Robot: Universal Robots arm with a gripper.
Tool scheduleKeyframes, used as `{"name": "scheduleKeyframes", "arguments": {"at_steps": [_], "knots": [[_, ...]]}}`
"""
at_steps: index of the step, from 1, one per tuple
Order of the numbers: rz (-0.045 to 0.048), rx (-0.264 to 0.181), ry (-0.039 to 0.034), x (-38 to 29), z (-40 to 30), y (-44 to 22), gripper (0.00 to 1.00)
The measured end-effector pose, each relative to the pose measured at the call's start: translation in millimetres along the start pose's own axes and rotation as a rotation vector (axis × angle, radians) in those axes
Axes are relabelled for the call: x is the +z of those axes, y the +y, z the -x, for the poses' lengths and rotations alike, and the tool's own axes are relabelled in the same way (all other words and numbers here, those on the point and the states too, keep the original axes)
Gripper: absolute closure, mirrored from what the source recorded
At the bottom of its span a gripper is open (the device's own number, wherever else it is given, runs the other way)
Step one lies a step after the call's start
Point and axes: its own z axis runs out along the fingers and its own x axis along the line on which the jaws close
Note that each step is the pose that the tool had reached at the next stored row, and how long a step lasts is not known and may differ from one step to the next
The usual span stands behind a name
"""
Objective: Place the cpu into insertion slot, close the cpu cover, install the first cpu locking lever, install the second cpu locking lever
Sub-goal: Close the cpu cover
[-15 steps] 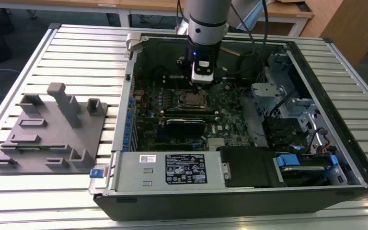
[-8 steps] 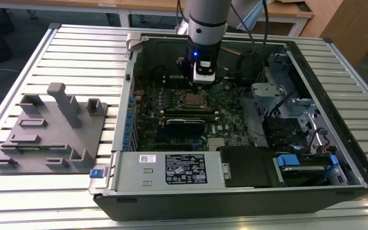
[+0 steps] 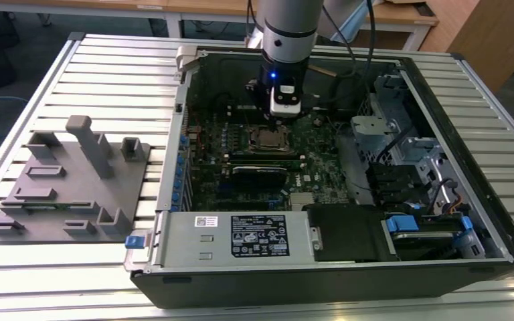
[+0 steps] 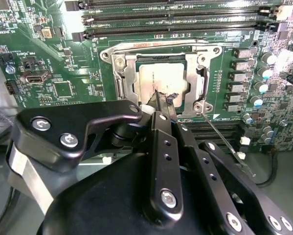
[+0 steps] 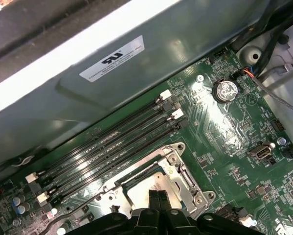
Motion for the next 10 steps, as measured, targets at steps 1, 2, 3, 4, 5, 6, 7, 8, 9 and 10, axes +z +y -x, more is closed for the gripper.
{"name": "scheduleKeyframes", "arguments": {"at_steps": [1,2,3,4,5,6,7,8,9,10], "knots": [[0.0002,-0.007,0.0003,0.0,0.0,0.0,0.9],[0.0003,-0.014,0.0008,0.0,0.0,0.0,0.9],[0.0004,-0.022,0.0011,0.0,0.0,0.0,0.9],[0.0003,-0.026,0.0012,0.0,0.0,0.0,0.9],[0.0004,-0.027,0.0012,0.0,0.0,0.0,0.9],[0.0003,-0.027,0.0013,0.0,0.0,0.0,0.9],[0.0003,-0.027,0.0013,0.0,0.0,0.0,0.9],[0.0003,-0.028,0.0013,0.0,0.0,0.0,0.9],[0.0003,-0.028,0.0013,0.0,0.0,0.0,0.9],[0.0003,-0.028,0.0013,0.0,0.0,0.0,0.9]]}}
